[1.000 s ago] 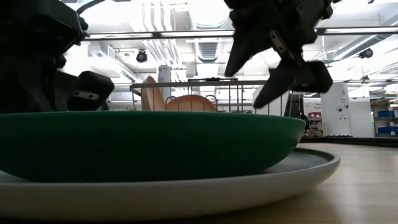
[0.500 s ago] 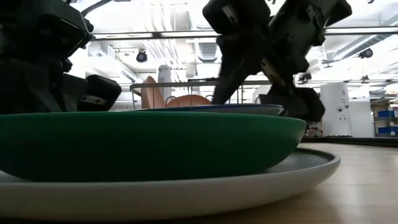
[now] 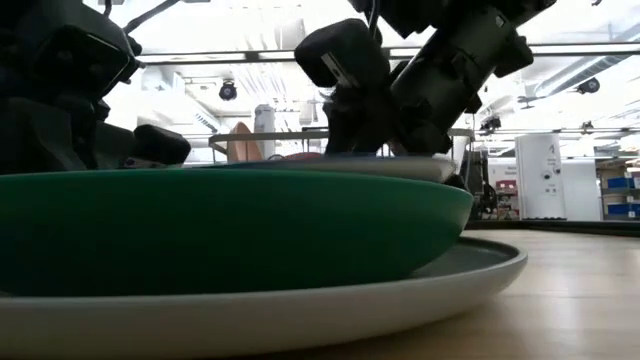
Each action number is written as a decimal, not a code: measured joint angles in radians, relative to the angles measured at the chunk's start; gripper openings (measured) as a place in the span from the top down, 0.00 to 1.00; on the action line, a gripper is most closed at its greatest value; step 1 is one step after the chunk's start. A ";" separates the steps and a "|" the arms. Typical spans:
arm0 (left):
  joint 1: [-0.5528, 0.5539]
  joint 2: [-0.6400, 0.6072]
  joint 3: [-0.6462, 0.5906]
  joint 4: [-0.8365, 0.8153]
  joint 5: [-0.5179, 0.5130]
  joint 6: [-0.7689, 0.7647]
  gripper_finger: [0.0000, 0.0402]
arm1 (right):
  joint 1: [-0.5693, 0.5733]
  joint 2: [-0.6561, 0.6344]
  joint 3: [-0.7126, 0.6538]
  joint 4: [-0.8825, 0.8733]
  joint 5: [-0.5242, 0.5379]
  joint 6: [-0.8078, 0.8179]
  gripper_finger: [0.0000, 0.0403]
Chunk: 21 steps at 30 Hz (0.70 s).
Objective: Sort dishes
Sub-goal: Put the blue patterned plate in the dish rack
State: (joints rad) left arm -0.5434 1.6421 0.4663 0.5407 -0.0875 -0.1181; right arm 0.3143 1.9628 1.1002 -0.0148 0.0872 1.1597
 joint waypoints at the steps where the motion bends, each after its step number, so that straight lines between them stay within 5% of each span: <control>1: 0.000 -0.001 0.000 0.003 0.003 0.000 1.00 | -0.002 -0.003 -0.001 0.002 0.002 -0.002 0.70; 6: -0.001 -0.028 -0.005 -0.011 0.008 0.008 1.00 | -0.012 -0.018 -0.001 0.018 0.021 -0.031 0.91; 21: 0.000 -0.144 -0.006 -0.062 -0.010 0.013 1.00 | -0.008 -0.096 -0.003 -0.116 -0.002 -0.107 0.97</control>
State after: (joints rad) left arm -0.5430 1.4983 0.4599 0.4788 -0.0971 -0.1053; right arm 0.3061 1.8669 1.0974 -0.1304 0.0855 1.0530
